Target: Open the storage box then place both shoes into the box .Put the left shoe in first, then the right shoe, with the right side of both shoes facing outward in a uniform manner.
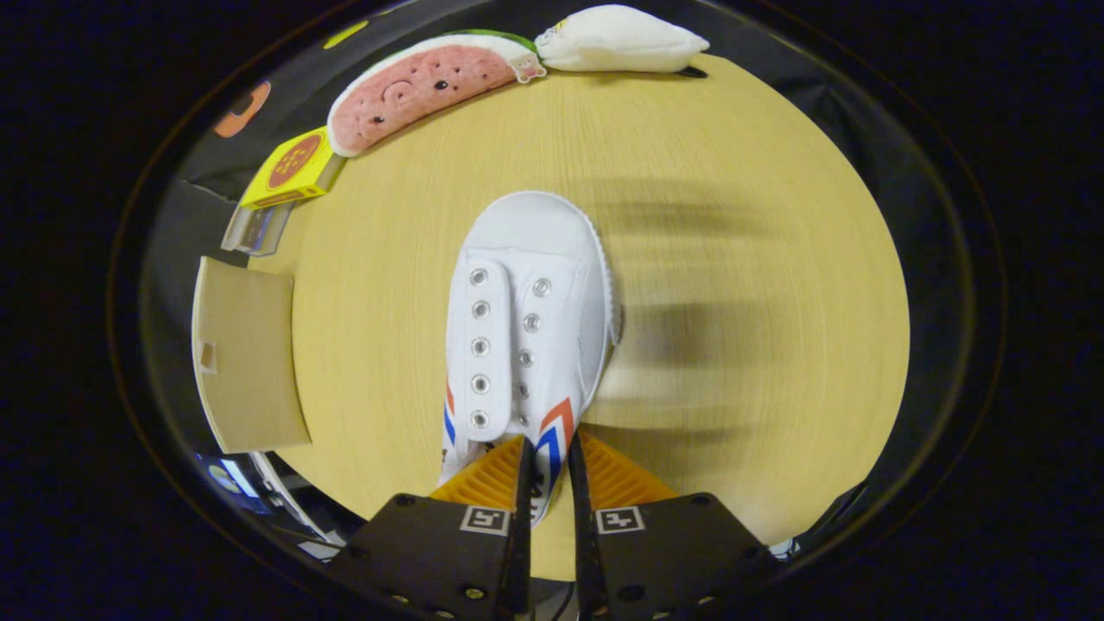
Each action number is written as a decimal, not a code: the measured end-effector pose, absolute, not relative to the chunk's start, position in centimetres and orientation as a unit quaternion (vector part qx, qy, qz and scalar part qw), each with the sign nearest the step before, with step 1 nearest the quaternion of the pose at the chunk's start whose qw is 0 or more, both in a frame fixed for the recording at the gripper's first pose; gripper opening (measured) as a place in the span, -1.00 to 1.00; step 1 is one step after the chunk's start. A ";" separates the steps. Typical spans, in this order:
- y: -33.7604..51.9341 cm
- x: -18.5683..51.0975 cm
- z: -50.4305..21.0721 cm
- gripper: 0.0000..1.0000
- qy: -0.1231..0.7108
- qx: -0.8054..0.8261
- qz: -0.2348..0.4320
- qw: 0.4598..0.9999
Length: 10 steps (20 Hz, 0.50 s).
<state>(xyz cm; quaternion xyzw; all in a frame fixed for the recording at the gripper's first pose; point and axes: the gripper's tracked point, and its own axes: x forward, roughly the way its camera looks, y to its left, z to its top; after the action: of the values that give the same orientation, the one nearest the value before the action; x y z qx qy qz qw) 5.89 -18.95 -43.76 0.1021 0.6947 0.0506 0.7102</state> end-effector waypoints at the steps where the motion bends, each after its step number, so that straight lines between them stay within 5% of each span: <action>1: -19.1 5.3 -44.5 -0.78 0.700 0.119 0.044 0.703; 3: -19.6 5.9 -43.6 -0.99 0.703 0.148 0.036 0.695; 10: -18.0 5.5 -41.3 -0.99 0.713 0.171 0.013 0.680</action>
<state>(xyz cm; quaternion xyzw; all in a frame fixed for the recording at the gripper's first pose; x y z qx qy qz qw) 5.52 -18.02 -41.34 0.1711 0.7128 0.0127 0.6800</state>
